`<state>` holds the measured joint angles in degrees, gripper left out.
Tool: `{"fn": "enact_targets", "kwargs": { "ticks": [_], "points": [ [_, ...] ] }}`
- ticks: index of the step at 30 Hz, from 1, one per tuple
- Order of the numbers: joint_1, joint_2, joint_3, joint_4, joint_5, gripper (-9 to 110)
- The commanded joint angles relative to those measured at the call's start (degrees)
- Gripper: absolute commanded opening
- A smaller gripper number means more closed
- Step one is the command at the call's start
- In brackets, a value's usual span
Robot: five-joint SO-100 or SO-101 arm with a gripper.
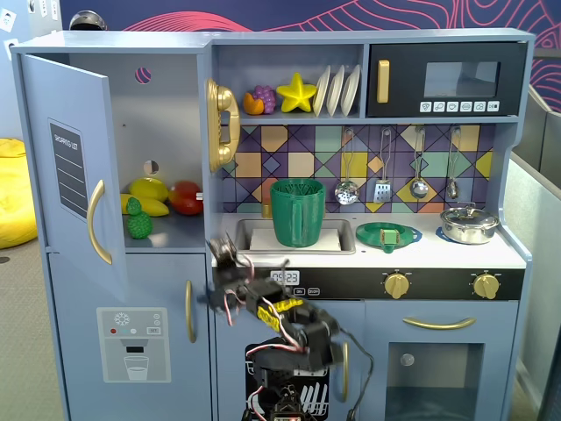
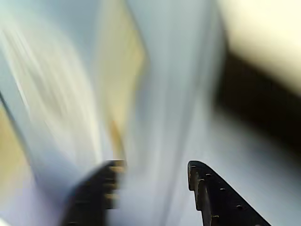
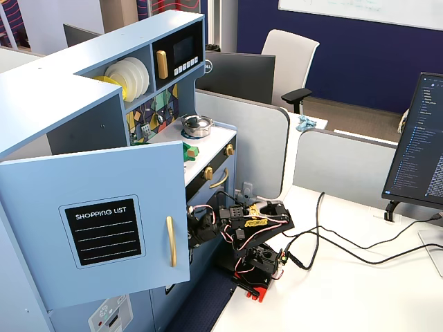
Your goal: Pick up the green pineapple from the left cabinet and place it in the green recipient
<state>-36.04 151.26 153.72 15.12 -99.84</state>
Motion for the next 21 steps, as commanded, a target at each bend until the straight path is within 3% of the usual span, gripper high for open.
{"fn": "enact_targets", "kwargs": {
  "ticks": [1,21],
  "points": [
    [-2.55,-6.06,-12.13,-6.50,-2.11,19],
    [-4.75,-26.81,-26.10,-25.31,1.93,25]
  ]
}}
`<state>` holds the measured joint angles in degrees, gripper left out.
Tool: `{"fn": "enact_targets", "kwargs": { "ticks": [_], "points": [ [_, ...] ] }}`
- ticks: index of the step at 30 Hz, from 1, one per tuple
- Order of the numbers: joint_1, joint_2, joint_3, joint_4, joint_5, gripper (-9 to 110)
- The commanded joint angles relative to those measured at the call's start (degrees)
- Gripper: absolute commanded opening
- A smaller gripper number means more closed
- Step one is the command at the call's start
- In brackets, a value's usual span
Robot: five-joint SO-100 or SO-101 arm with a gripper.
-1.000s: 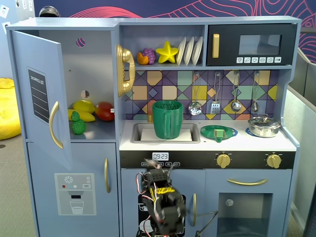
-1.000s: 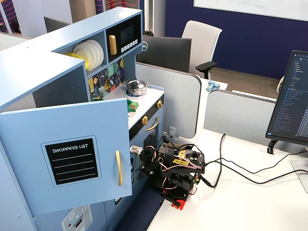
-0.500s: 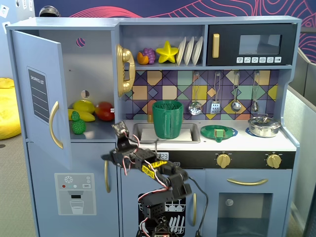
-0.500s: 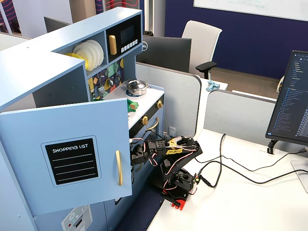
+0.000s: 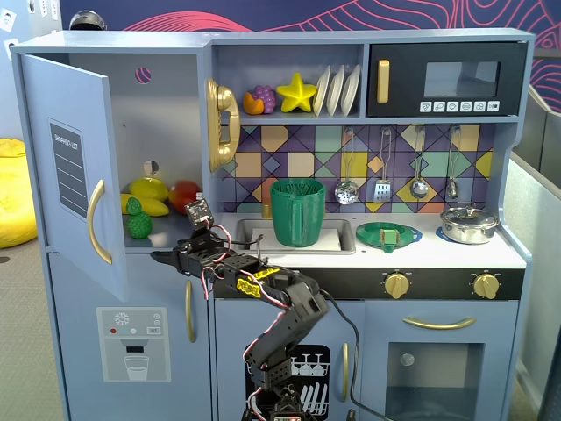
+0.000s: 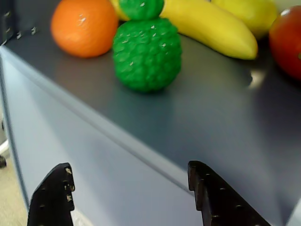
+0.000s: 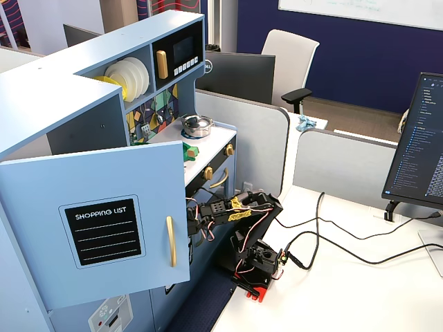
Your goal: Pick up the green pineapple from the left cabinet and place it in the green recipient
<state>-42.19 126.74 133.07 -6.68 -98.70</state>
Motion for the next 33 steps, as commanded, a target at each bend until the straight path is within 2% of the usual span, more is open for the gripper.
{"fn": "enact_targets", "kwargs": {
  "ticks": [1,12,33],
  "points": [
    [1.93,-3.52,-6.24,-3.96,1.05,25],
    [3.96,-18.28,-17.84,-11.07,2.20,30],
    [0.79,-31.99,-34.89,-12.13,1.93,29]
  ]
}}
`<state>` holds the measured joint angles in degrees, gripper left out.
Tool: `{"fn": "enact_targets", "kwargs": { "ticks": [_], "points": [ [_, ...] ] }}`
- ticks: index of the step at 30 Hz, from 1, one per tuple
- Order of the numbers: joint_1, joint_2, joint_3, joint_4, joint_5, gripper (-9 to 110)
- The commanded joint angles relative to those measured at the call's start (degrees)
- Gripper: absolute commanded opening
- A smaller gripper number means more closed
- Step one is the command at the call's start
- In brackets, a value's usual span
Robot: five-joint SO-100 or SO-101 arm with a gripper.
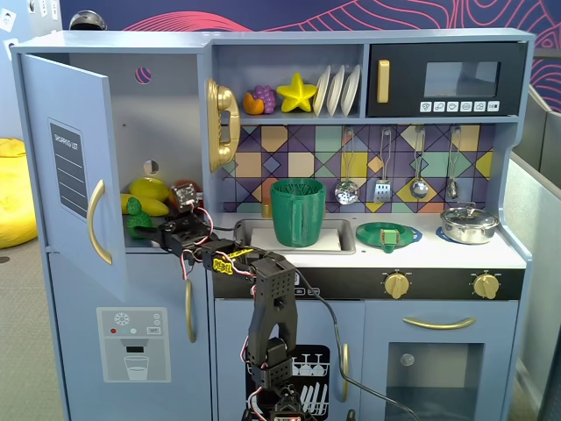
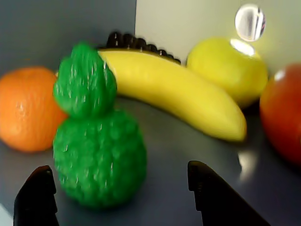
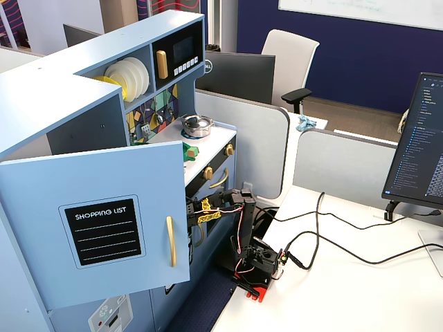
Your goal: Pick up the green pineapple from the left cabinet and place it in the green recipient
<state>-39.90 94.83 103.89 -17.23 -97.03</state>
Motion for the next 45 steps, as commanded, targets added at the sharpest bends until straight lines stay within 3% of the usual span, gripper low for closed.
{"fn": "enact_targets", "kwargs": {
  "ticks": [1,29,32,35,45],
  "points": [
    [-1.67,-0.70,-6.33,-1.58,0.44,29],
    [1.76,-24.17,-31.99,1.41,3.25,32],
    [1.67,-24.70,-32.96,3.60,1.76,22],
    [1.05,-24.35,-33.05,5.71,0.97,0],
    [-1.85,-12.39,-25.75,5.71,-2.99,0]
  ]
}}
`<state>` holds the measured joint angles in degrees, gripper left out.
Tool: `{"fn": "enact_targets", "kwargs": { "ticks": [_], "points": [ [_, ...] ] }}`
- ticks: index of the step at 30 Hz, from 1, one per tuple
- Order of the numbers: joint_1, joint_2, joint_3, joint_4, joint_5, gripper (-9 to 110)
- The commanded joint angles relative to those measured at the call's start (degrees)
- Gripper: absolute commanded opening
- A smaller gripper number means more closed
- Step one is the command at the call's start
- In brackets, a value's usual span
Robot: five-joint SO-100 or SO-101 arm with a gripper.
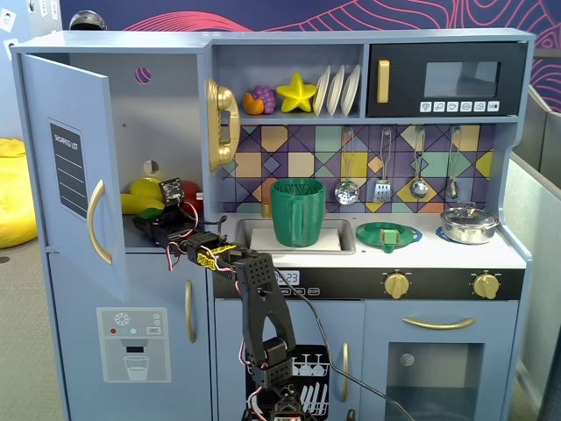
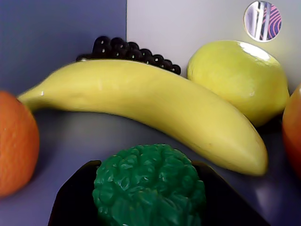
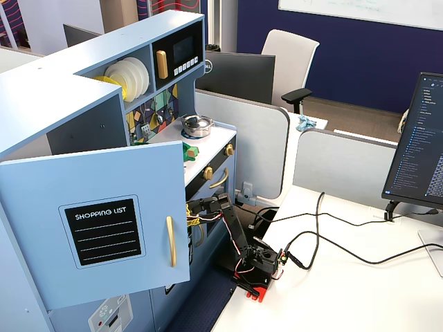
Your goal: Pick up the green pineapple from the left cabinet and place it in the green recipient
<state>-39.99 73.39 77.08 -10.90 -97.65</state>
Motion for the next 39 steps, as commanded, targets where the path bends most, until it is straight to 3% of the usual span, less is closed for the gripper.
{"fn": "enact_targets", "kwargs": {
  "ticks": [1,11,22,30,39],
  "points": [
    [-2.11,11.43,2.37,-0.09,-2.99,0],
    [-4.66,44.82,26.46,9.32,-9.67,0],
    [-1.67,69.70,34.01,22.94,-10.55,0],
    [13.36,78.40,28.83,33.75,-8.26,0],
    [33.05,77.78,23.99,36.65,-3.69,0]
  ]
}}
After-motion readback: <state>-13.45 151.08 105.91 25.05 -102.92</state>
